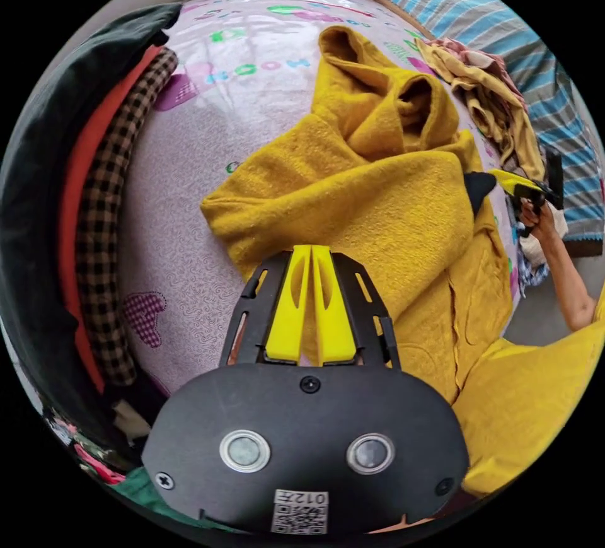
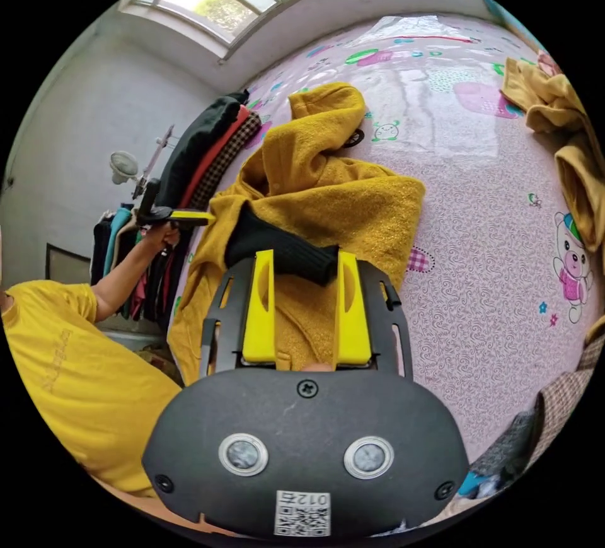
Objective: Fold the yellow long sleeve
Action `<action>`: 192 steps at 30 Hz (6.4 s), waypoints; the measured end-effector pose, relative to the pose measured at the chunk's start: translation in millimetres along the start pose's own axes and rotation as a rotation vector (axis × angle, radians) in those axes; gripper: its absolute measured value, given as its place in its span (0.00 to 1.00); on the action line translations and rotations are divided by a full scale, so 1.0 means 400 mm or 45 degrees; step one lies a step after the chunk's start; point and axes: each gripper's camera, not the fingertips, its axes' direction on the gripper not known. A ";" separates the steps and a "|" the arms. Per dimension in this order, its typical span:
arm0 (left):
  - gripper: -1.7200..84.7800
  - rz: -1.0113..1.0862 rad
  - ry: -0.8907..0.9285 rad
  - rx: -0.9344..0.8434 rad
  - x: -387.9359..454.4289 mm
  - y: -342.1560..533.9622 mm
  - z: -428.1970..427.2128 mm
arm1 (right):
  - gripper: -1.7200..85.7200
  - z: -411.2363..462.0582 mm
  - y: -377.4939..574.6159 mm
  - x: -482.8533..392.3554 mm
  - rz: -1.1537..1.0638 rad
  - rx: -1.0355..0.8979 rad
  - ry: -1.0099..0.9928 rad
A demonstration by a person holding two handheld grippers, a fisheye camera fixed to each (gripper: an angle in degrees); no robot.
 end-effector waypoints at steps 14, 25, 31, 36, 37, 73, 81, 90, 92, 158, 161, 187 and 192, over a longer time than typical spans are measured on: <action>0.02 -0.152 -0.126 -0.073 -0.019 -0.026 0.046 | 0.06 -0.021 -0.065 -0.005 0.012 -0.157 -0.052; 0.02 -0.100 -0.214 -0.067 -0.012 0.006 0.021 | 0.03 -0.063 -0.007 0.064 0.617 -0.083 0.258; 0.02 -0.074 -0.061 0.110 0.031 0.162 -0.094 | 0.03 0.009 0.001 -0.215 -0.088 0.028 0.370; 0.02 -0.028 0.041 -0.092 0.098 0.290 0.025 | 0.02 0.148 0.013 -0.226 -0.055 -0.195 0.507; 0.02 -0.060 -0.018 -0.145 0.101 0.320 0.058 | 0.02 0.169 0.018 -0.219 -0.024 -0.261 0.508; 0.14 -0.367 -0.287 0.108 0.174 0.652 0.255 | 0.07 0.006 0.772 -0.328 -0.183 0.281 0.572; 0.14 -0.331 -0.047 0.177 0.165 0.708 0.327 | 0.12 0.085 0.792 -0.253 -0.074 0.090 0.388; 0.06 -0.006 -0.390 0.093 0.364 0.708 0.400 | 0.07 0.148 0.881 -0.332 -0.369 0.028 0.557; 0.05 0.031 -0.552 0.064 0.413 0.714 0.416 | 0.06 0.157 0.901 -0.344 -0.408 0.033 0.600; 0.04 0.620 -0.104 0.433 0.857 1.668 0.564 | 0.04 0.279 1.693 -0.827 -0.764 -0.096 0.321; 0.04 0.525 0.105 0.554 0.752 1.694 0.509 | 0.04 0.236 1.667 -0.784 -0.663 -0.057 0.159; 0.03 0.280 0.697 1.258 0.386 1.942 0.371 | 0.05 0.298 1.614 -0.731 -0.719 -0.121 -0.017; 0.03 0.354 0.644 1.205 0.426 1.943 0.387 | 0.05 0.295 1.604 -0.738 -0.734 -0.082 -0.064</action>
